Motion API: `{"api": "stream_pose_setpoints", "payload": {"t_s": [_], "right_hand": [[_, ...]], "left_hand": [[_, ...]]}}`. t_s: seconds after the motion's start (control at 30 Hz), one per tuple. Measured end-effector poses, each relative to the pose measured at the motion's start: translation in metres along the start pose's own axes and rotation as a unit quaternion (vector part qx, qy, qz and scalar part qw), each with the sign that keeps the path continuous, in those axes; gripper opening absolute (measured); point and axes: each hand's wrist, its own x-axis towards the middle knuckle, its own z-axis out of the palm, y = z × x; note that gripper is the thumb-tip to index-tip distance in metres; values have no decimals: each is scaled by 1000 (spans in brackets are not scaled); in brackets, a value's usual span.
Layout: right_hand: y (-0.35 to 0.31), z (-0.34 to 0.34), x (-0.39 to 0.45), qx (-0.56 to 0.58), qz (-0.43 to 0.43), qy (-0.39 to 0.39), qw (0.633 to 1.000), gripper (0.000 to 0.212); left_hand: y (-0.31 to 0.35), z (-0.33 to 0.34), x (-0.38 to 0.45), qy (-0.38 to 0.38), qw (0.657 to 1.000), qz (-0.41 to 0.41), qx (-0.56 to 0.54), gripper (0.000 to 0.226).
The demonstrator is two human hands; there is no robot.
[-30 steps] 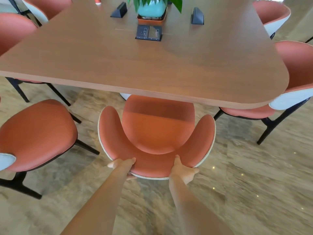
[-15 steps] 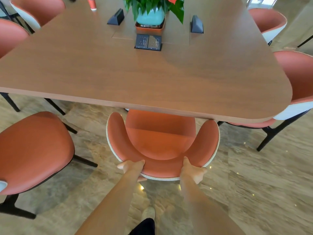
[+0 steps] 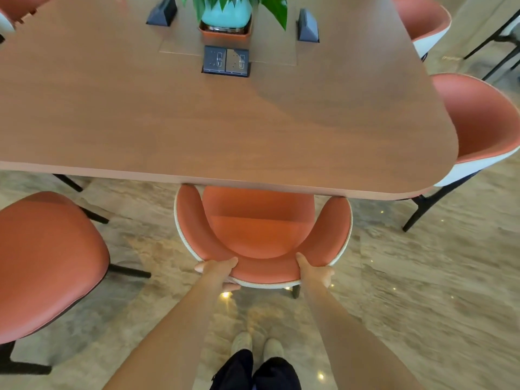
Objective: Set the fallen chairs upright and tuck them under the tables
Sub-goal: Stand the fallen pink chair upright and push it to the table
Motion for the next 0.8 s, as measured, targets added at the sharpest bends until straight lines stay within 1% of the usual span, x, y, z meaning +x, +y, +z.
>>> {"api": "stream_pose_setpoints", "payload": {"t_s": [0.07,0.13,0.17,0.2,0.23,0.27,0.3,0.33,0.37,0.4,0.43,0.47,0.5,0.53,0.57,0.67,0.73,0.8], "right_hand": [[-8,-6,1,-34,12,-10,999,83],[-16,-8,-1,-67,12,-20,997,82],[-20,-8,-5,-87,-5,-16,996,80],[-20,-9,-9,-120,-44,-3,992,78],[-16,-9,-12,-179,-119,11,977,78],[-11,-10,-14,-265,-226,31,937,81],[-5,-12,-14,-358,-351,29,865,84],[0,-14,-14,-447,-460,-6,767,85],[3,-14,-15,-528,-517,-73,670,84],[5,-11,-17,-590,-523,-153,596,85],[6,-6,-17,-642,-501,-207,543,88],[6,-2,-16,-680,-481,-226,505,89],[3,3,-13,-710,-469,-219,478,90],[1,8,-9,-734,-458,-204,457,91],[1,12,-4,-749,-453,-193,443,92],[1,18,10,-761,-467,-176,416,87],[1,21,15,-756,-486,-177,401,82],[-2,21,18,-752,-506,-187,377,78]], "left_hand": [[3,0,5,-11,1000,-7,-14,63],[-1,3,7,-12,1000,-12,0,62],[-4,4,2,0,1000,-1,27,61],[-7,4,-7,17,996,33,84,59],[-12,3,-16,41,979,94,175,56],[-17,1,-20,73,934,173,302,51],[-20,0,-24,100,851,249,451,46],[-21,0,-32,113,748,323,569,42],[-21,-1,-35,105,646,385,650,43],[-21,-1,-35,88,557,431,704,49],[-20,2,-33,62,493,467,731,58],[-19,6,-28,44,440,485,754,65],[-17,9,-21,33,399,497,770,70],[-16,11,-13,25,376,495,783,74],[-13,13,-5,14,370,471,801,78],[-8,17,13,19,371,432,822,81],[-2,20,18,9,366,417,832,76],[3,26,18,-8,355,413,839,63]]}}
